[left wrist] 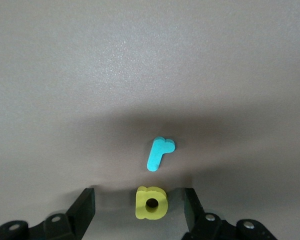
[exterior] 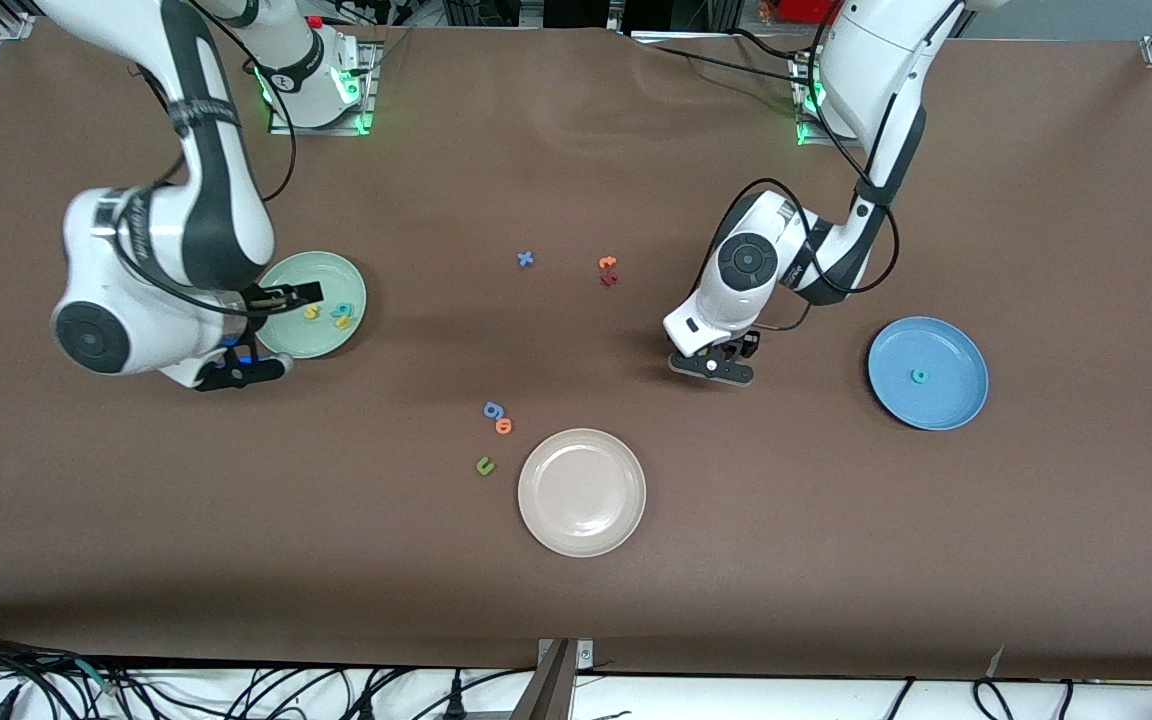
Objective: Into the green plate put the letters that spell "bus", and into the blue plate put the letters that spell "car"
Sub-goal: 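Return the right arm to rest while the left gripper lifts the yellow d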
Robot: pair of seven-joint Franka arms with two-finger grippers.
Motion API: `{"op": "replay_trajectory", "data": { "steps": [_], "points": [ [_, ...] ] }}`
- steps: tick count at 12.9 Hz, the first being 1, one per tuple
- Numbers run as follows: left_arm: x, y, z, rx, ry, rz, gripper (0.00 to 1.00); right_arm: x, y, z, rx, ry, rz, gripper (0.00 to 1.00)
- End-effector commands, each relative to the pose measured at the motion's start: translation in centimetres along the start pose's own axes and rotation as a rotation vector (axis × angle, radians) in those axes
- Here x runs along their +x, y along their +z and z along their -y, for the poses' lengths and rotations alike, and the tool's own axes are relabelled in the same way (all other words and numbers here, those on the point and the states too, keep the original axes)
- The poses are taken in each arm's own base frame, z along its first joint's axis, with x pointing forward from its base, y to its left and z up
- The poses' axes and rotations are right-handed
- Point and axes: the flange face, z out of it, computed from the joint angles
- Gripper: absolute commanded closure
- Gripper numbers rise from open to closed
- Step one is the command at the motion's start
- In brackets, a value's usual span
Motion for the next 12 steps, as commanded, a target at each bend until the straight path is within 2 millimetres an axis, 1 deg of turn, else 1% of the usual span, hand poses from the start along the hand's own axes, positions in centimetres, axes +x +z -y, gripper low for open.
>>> {"op": "replay_trajectory", "data": {
  "steps": [1, 2, 3, 4, 5, 6, 7, 8, 9, 10, 11, 12],
  "points": [
    [-0.2, -0.1, 0.1, 0.011, 0.026, -0.015, 0.23, -2.4, -5.5, 0.7, -0.092, -0.018, -0.022, 0.00],
    [-0.2, -0.1, 0.1, 0.011, 0.026, -0.015, 0.31, -3.4, -6.6, 0.8, -0.113, -0.026, -0.046, 0.00],
    [-0.2, -0.1, 0.1, 0.011, 0.026, -0.015, 0.39, -4.4, -7.3, 0.2, -0.116, -0.021, -0.057, 0.00],
    [-0.1, -0.1, 0.1, 0.010, 0.026, -0.017, 0.49, -5.0, -7.2, -0.8, -0.098, 0.017, -0.073, 0.00],
    [-0.2, 0.0, 0.1, 0.011, 0.028, -0.014, 0.61, -5.5, -7.2, -0.7, -0.086, 0.046, -0.122, 0.00],
    [-0.1, 0.0, 0.2, 0.010, 0.025, -0.013, 0.67, -6.1, -7.2, -1.0, -0.108, 0.066, -0.166, 0.00],
    [-0.1, 0.0, 0.2, 0.010, 0.024, -0.015, 0.72, -6.8, -7.2, -0.9, -0.137, 0.070, -0.208, 0.00],
    [-0.1, -0.1, 0.2, 0.010, 0.025, -0.015, 0.77, -7.6, -7.9, -1.2, -0.168, 0.062, -0.254, 0.00],
    [0.0, -0.2, 0.4, 0.010, 0.028, -0.018, 0.81, -8.4, -8.9, -2.4, -0.168, 0.075, -0.286, 0.00],
    [0.2, -0.4, 0.9, 0.010, 0.063, -0.019, 0.84, -10.0, -10.7, -3.4, -0.158, 0.090, -0.332, 0.00],
    [0.7, -1.1, 2.5, 0.008, 0.100, -0.026, 0.84, -12.0, -12.5, -4.4, -0.151, 0.105, -0.392, 0.00],
    [1.4, -2.2, 4.8, 0.006, 0.120, -0.033, 0.84, -13.0, -13.4, -5.2, -0.141, 0.126, -0.421, 0.00]
  ]
}}
